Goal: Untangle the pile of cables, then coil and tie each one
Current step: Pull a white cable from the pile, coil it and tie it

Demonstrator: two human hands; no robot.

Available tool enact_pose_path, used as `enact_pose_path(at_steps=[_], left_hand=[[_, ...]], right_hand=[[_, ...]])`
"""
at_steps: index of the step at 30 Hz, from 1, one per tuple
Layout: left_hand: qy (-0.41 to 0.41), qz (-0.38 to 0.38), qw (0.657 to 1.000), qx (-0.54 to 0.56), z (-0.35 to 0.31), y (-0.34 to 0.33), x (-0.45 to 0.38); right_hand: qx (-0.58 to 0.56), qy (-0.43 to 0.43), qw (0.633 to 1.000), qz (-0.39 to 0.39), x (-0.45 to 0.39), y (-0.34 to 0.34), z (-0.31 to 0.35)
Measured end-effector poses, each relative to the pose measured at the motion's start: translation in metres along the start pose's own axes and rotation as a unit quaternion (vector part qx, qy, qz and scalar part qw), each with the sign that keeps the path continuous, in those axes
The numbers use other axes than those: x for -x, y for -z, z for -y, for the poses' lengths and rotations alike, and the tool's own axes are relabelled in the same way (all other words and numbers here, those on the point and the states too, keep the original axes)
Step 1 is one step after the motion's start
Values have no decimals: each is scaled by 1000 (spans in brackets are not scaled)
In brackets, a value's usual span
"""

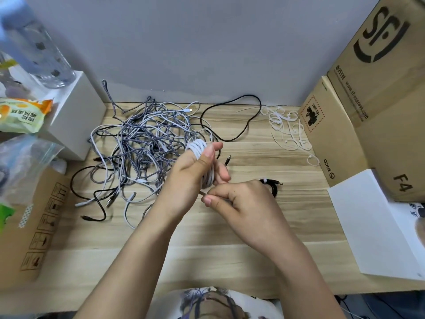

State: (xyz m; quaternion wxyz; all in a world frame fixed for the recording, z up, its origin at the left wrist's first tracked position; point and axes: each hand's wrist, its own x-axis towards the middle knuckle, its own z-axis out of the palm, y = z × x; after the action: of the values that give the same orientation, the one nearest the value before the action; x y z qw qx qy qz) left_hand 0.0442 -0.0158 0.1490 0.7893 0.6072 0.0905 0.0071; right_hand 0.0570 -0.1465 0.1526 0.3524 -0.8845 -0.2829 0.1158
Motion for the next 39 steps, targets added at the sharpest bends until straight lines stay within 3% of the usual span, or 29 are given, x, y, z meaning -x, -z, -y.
enact_pose_path(at_steps=[2, 4, 6, 8, 12, 15, 17, 19, 20, 22, 25, 28, 34, 37, 39], left_hand=[[13, -1, 996, -90, 4, 6, -1], [48, 66, 985, -150, 6, 12, -1], [83, 151, 972, -162, 4, 13, 3], [108, 185, 967, -140, 2, 15, 7], [145, 271, 949, 78, -1, 25, 7], [138, 387, 874, 260, -2, 33, 4], [120, 405, 837, 348, -4, 34, 1], [94, 377, 823, 414, -8, 34, -2], [75, 350, 826, 435, -10, 34, -4], [34, 263, 866, 423, -13, 30, -8], [6, 91, 938, 333, -14, 21, -9], [2, -1, 978, 206, -9, 13, -8], [28, 50, 998, -7, 0, 8, 0], [40, 71, 991, -109, 5, 9, 4], [46, 107, 986, -120, 6, 4, 9]], right_hand=[[-29, 0, 1000, -8, 0, 4, 2], [-63, 14, 998, -9, -1, 7, -1], [-104, 27, 994, -32, -1, 11, -6], [-119, 31, 989, -82, -1, 17, -8], [-164, 22, 978, -126, -3, 22, -6], [-180, -15, 971, -156, -9, 20, -16], [-165, -40, 972, -164, -11, 18, -23], [-137, -62, 979, -136, -12, 12, -26], [-118, -74, 985, -105, -11, 9, -27], [-78, -90, 992, -28, -9, 3, -27], [16, -81, 994, 73, -5, 0, -15], [111, -30, 985, 128, 0, 5, 6], [150, 54, 986, 57, 6, 27, 27], [106, 82, 990, -36, 4, 26, 20], [40, 61, 996, -55, 1, 26, 12]])
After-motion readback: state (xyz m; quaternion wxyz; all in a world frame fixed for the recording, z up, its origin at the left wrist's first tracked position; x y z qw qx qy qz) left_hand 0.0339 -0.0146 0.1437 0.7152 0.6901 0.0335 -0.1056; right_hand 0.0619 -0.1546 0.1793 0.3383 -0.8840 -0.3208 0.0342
